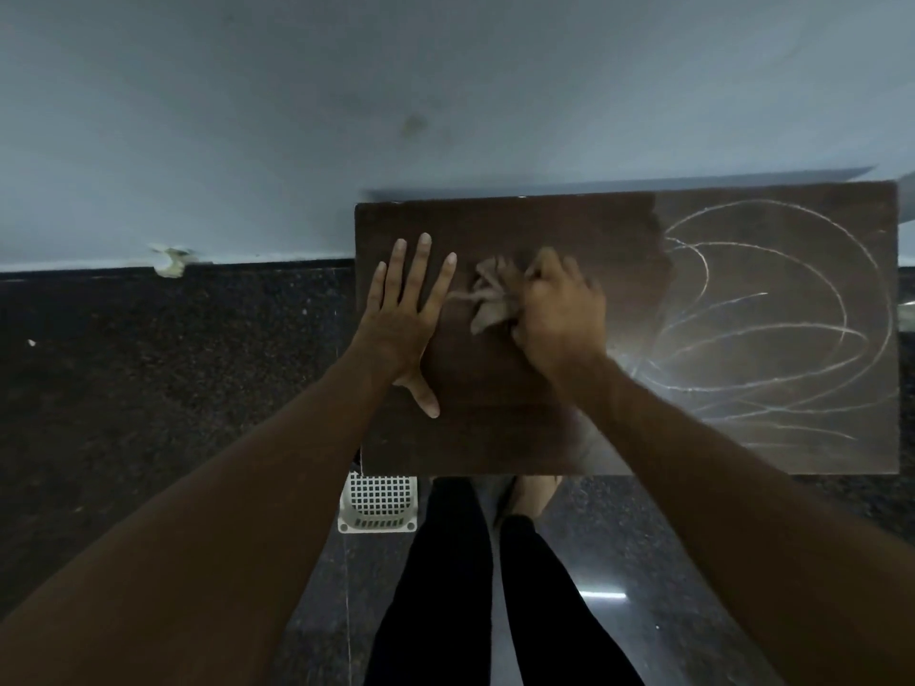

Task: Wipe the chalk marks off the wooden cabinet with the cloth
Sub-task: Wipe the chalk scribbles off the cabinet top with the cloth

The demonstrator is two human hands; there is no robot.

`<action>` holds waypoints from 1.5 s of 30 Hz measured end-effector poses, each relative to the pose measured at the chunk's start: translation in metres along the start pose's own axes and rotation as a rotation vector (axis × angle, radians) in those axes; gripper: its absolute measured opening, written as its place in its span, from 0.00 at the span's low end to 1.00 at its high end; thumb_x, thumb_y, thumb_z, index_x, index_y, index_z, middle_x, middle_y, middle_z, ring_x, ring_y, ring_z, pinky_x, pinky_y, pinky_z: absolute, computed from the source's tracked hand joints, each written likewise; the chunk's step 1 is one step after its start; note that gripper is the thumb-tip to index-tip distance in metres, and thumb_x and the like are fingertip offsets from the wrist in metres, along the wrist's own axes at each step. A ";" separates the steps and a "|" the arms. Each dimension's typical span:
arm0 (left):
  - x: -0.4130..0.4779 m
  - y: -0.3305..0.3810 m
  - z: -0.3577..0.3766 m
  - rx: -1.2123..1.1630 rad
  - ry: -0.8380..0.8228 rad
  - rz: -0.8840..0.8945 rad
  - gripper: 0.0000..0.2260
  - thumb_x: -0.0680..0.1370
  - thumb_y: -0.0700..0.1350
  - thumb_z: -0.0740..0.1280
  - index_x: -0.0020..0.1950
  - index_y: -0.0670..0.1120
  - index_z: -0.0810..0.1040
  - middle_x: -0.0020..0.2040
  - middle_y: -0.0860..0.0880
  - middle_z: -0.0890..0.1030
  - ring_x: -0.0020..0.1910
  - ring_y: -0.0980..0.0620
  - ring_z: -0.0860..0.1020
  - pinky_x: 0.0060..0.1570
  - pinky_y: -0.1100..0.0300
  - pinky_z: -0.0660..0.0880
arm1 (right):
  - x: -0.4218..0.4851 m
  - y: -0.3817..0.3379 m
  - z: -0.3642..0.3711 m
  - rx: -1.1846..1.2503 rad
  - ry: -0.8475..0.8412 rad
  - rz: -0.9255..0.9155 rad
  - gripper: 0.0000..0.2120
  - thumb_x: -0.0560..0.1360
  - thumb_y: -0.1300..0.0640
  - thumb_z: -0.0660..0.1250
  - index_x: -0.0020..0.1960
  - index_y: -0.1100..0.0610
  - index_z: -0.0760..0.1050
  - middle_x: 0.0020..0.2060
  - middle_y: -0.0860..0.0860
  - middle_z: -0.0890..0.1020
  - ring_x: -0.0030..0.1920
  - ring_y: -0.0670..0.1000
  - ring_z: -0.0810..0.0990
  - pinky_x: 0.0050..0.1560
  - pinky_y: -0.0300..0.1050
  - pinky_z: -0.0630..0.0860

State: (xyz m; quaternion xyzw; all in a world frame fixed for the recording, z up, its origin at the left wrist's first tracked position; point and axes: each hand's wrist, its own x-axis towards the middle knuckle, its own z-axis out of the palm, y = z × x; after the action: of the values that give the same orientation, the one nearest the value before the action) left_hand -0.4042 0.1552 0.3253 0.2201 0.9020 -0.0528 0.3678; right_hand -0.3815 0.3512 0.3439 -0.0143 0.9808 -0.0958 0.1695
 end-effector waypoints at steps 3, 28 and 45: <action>0.000 -0.001 0.001 0.012 0.017 0.006 0.84 0.45 0.72 0.81 0.78 0.46 0.24 0.78 0.36 0.25 0.78 0.32 0.28 0.73 0.39 0.29 | 0.043 -0.003 -0.017 -0.028 -0.013 0.057 0.23 0.74 0.57 0.71 0.68 0.53 0.73 0.63 0.56 0.70 0.64 0.60 0.69 0.61 0.60 0.71; -0.033 -0.091 0.024 -0.034 0.124 0.253 0.57 0.69 0.83 0.43 0.85 0.45 0.42 0.83 0.41 0.35 0.82 0.43 0.35 0.80 0.43 0.42 | -0.018 -0.038 0.021 0.039 -0.020 -0.099 0.33 0.69 0.57 0.74 0.72 0.52 0.70 0.58 0.55 0.72 0.58 0.58 0.72 0.53 0.56 0.73; 0.028 -0.008 -0.024 -0.270 0.039 0.189 0.49 0.72 0.78 0.52 0.83 0.56 0.34 0.81 0.47 0.26 0.79 0.42 0.26 0.76 0.41 0.28 | -0.125 -0.054 0.075 0.145 0.023 0.048 0.35 0.64 0.54 0.76 0.70 0.48 0.73 0.55 0.53 0.72 0.54 0.58 0.72 0.48 0.53 0.75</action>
State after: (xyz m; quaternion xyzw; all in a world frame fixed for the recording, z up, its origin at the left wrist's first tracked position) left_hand -0.4407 0.1638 0.3228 0.2536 0.8831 0.1079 0.3796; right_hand -0.2394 0.2923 0.3265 0.0228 0.9732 -0.1626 0.1612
